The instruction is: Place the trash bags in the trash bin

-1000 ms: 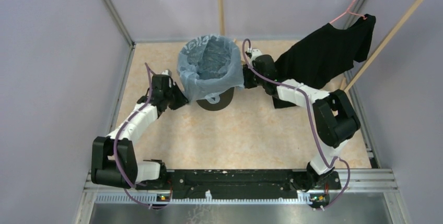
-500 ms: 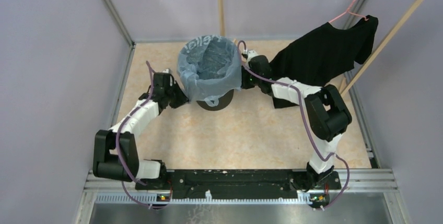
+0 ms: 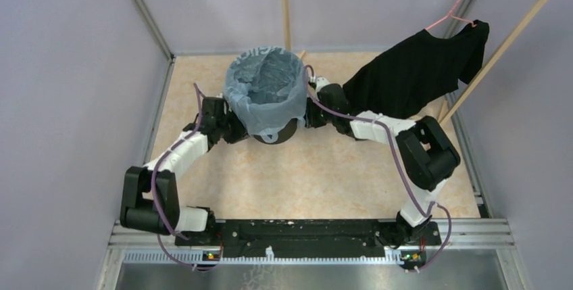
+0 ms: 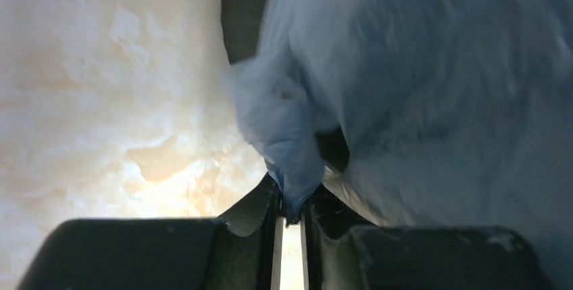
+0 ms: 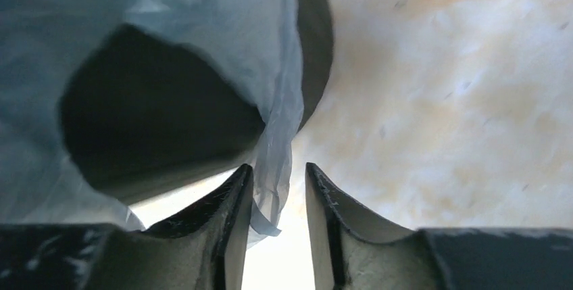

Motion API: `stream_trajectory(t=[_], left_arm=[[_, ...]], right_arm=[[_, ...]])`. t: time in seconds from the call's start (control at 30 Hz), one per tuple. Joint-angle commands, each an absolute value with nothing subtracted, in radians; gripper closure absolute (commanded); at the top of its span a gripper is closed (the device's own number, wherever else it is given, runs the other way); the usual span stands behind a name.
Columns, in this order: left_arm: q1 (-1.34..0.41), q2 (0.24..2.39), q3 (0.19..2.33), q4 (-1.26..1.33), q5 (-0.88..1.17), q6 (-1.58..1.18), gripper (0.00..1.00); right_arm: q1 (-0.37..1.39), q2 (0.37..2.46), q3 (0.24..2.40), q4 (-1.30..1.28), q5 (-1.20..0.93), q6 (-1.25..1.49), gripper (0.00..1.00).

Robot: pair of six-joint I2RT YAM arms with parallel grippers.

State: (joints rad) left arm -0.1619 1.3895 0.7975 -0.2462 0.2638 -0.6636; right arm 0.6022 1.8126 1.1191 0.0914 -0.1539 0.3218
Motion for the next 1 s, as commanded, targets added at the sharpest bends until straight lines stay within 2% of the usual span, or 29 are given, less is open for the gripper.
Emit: stream_trajectory(t=[0.0,0.1,0.23,0.33,0.47,0.67,0.87,0.97], left_arm=[[-0.178,1.244,0.744,-0.295,0.277,-0.670,0.77],[-0.178,1.167,0.726,-0.374,0.237,-0.654,0.65],[-0.178,1.094,0.737,-0.467,0.202,-0.674,0.33],[-0.178,1.045,0.776,-0.561,0.131,-0.688,0.20],[-0.177,0.970,0.836,-0.725,-0.005,-0.712,0.15],[-0.176,0.907,0.923,-0.798,-0.141,-0.661,0.10],[-0.169,0.960,0.978,-0.749,-0.400,-0.523,0.11],[-0.078,1.089,1.016,-0.675,-0.421,-0.438,0.13]], right_arm=[[0.649,1.632,1.007,0.147,-0.207,0.366,0.62],[0.649,1.531,0.934,0.123,-0.145,0.365,0.53],[0.647,1.460,0.912,0.025,-0.023,0.339,0.34],[0.647,1.429,0.938,-0.094,0.092,0.320,0.25],[0.646,1.354,0.942,-0.171,0.176,0.291,0.21],[0.647,1.267,0.954,-0.145,0.187,0.279,0.17],[0.647,1.361,1.043,-0.115,0.197,0.291,0.17],[0.645,1.451,1.107,-0.108,0.214,0.310,0.16]])
